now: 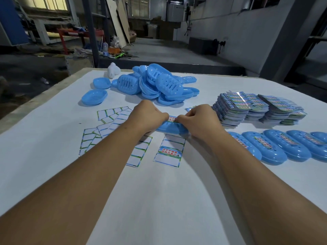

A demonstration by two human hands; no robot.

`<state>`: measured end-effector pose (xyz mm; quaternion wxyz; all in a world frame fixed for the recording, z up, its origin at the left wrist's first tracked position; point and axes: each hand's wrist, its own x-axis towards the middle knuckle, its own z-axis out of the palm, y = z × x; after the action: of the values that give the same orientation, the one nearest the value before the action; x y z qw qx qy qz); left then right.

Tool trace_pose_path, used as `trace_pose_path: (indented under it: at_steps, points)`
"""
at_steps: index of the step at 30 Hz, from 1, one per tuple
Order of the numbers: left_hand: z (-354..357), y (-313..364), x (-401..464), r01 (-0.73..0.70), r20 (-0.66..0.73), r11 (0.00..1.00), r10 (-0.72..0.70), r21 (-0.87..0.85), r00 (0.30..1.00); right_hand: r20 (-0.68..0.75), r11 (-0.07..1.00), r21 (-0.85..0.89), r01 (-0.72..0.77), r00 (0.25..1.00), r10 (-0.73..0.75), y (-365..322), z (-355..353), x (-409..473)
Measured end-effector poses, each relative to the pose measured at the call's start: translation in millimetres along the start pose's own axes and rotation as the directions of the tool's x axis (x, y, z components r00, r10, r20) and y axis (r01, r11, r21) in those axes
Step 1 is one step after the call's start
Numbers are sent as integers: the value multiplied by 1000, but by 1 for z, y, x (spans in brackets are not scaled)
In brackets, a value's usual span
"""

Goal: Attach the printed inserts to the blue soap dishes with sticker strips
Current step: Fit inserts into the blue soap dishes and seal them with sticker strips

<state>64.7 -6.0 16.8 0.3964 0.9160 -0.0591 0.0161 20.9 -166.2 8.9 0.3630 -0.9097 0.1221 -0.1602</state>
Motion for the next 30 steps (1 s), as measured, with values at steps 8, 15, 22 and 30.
trace_pose_path:
  at_steps: [8,15,22,30]
  points:
    - [2,2,-2,-34,-64,993,41,117,997,-23,997,-61,36,999,-38,-3,3,-1]
    - [2,8,-5,-94,-75,954,120,286,990,-30,975,-218,50,998,-57,-13,4,-2]
    - [-2,11,-10,-127,-110,873,201,471,973,-20,955,-296,-26,1000,21,-15,1,3]
    - [1,-6,-14,-86,-158,958,133,272,978,157,944,-202,261,960,-232,-13,0,-5]
